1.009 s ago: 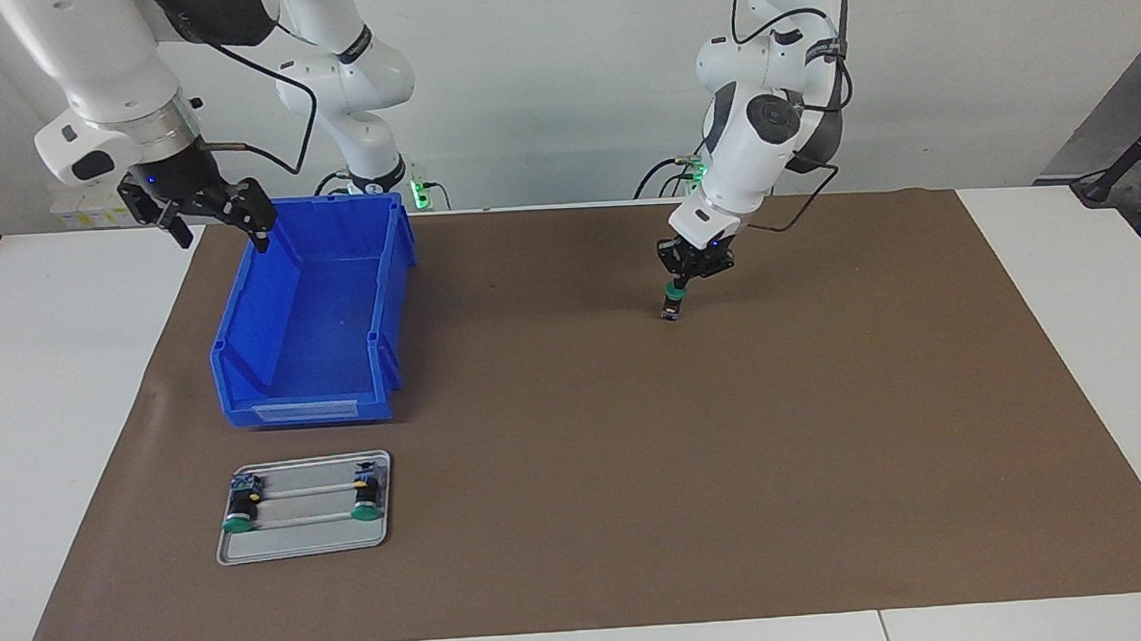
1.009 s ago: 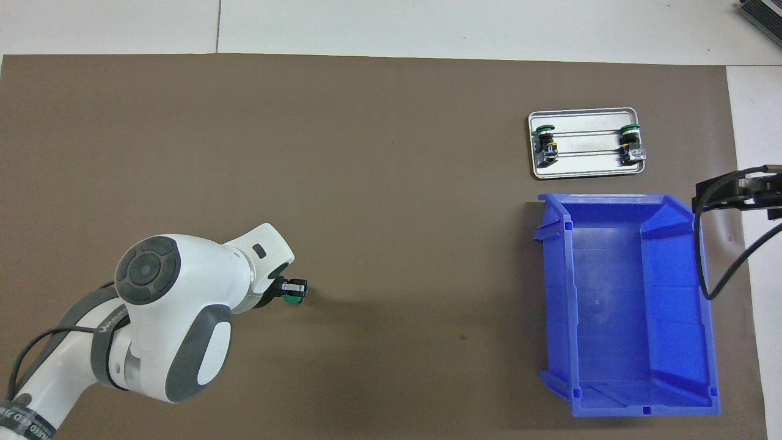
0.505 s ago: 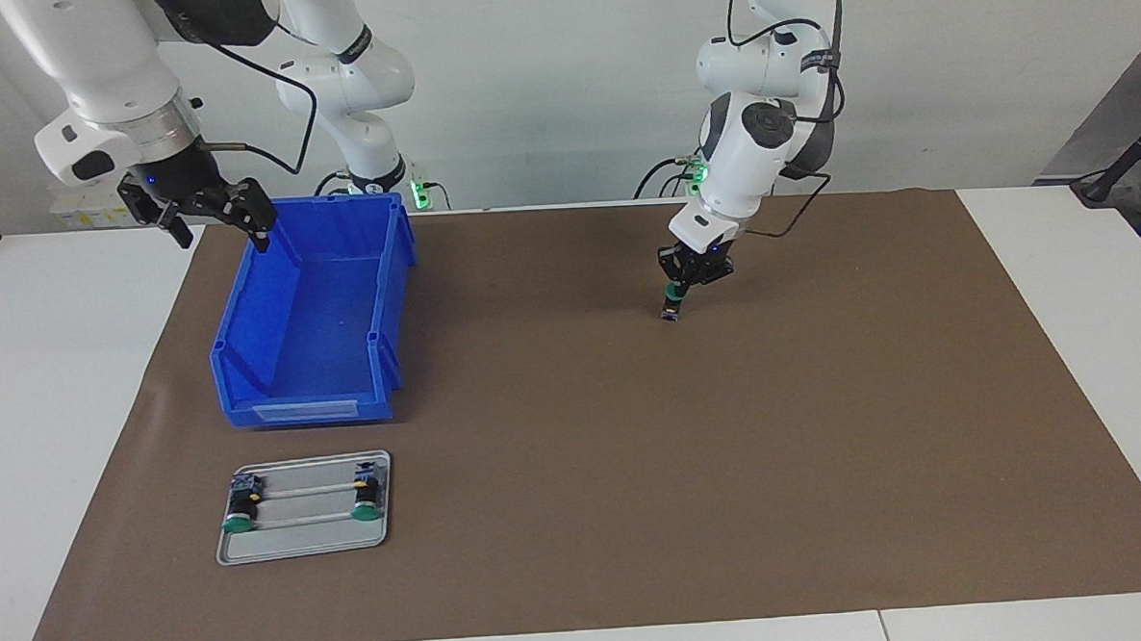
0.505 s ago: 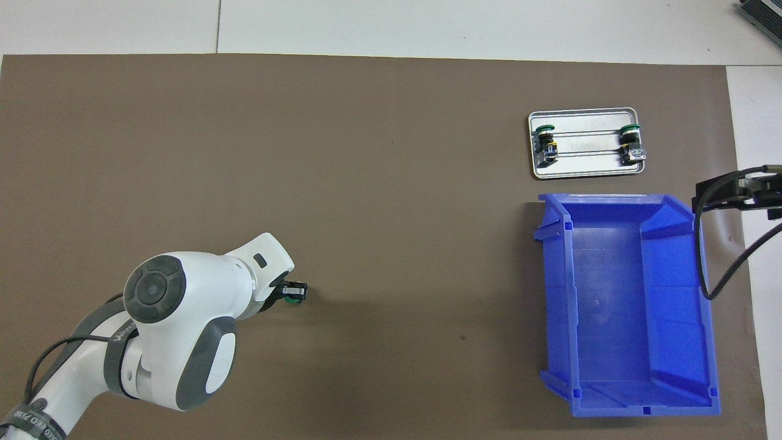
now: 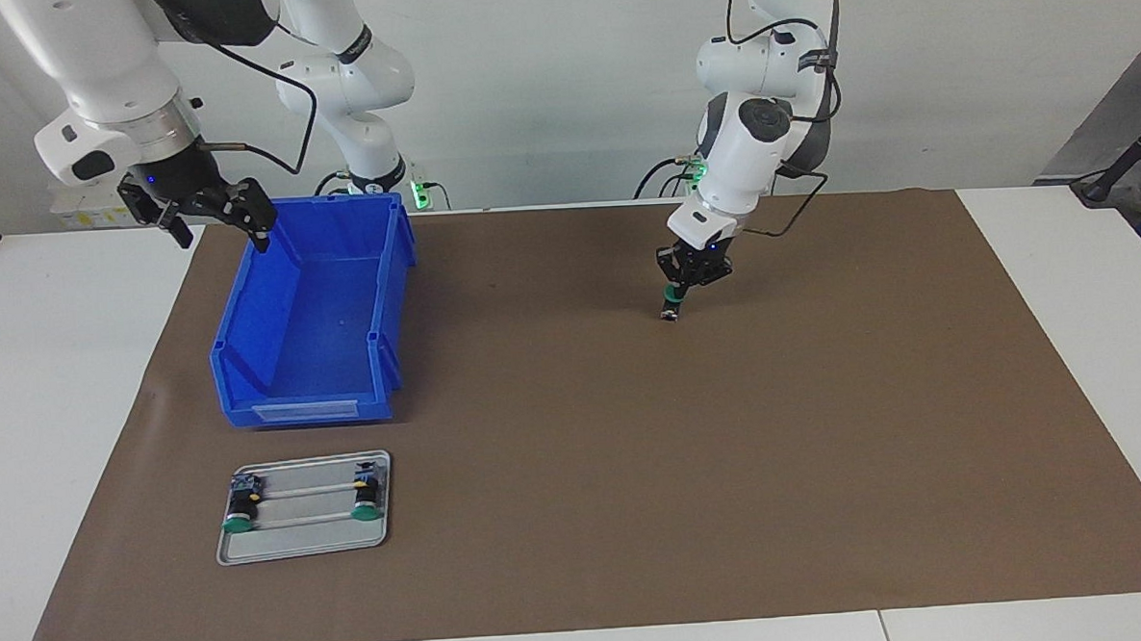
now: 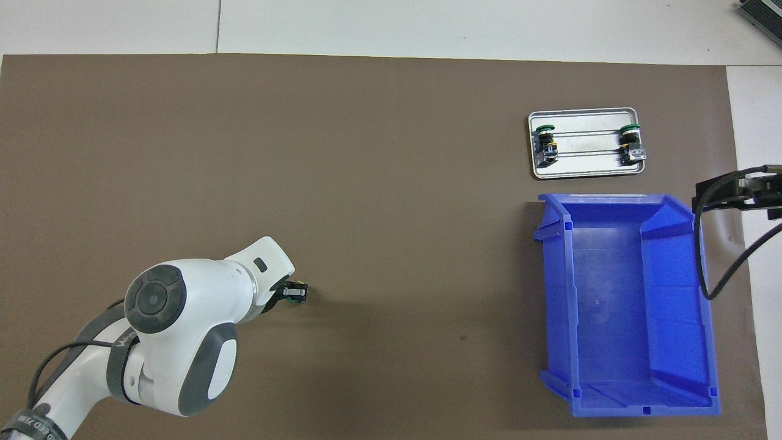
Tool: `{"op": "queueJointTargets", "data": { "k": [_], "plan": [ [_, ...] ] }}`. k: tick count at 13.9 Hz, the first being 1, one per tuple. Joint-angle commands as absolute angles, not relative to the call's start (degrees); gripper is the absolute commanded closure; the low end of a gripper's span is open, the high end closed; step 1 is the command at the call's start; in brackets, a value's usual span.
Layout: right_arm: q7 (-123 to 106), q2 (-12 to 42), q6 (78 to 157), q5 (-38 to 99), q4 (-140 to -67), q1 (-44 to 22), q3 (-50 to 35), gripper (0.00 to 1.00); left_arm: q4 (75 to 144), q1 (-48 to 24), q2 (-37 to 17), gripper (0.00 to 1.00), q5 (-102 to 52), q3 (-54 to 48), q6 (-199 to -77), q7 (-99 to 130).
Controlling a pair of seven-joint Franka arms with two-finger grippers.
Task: Place and press button with both arms
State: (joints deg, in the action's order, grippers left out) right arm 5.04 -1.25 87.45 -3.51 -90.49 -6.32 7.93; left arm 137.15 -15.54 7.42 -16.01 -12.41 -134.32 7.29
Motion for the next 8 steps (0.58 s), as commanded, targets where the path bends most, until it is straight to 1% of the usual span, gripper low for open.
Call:
{"op": "queueJointTargets", "data": {
  "k": [1, 2, 4, 6, 8],
  "plan": [
    [4.0, -2.4, 87.2, -2.8, -91.6, -5.7, 7.5, 0.0, 126.0, -15.5, 4.0, 1.0, -14.9, -11.3, -122.0, 8.3],
    [4.0, -2.4, 87.2, -2.8, -91.6, -5.7, 7.5, 0.0, 121.9, -13.4, 3.8, 1.0, -14.9, -11.3, -117.7, 8.1],
    [4.0, -2.4, 87.2, -2.8, -91.6, -5.7, 7.5, 0.0, 116.1, -9.5, 3.9, 1.0, -13.0, -11.3, -111.1, 7.1],
    [4.0, -2.4, 87.2, -2.8, -91.6, -5.7, 7.5, 0.0, 110.4, -5.9, 3.7, 1.0, -7.0, -11.2, -104.7, 5.1],
    [4.0, -2.4, 87.2, -2.8, -91.6, -5.7, 7.5, 0.0, 105.0, -0.9, 2.0, 1.0, -3.3, -11.1, -98.6, 1.0]
  ]
}}
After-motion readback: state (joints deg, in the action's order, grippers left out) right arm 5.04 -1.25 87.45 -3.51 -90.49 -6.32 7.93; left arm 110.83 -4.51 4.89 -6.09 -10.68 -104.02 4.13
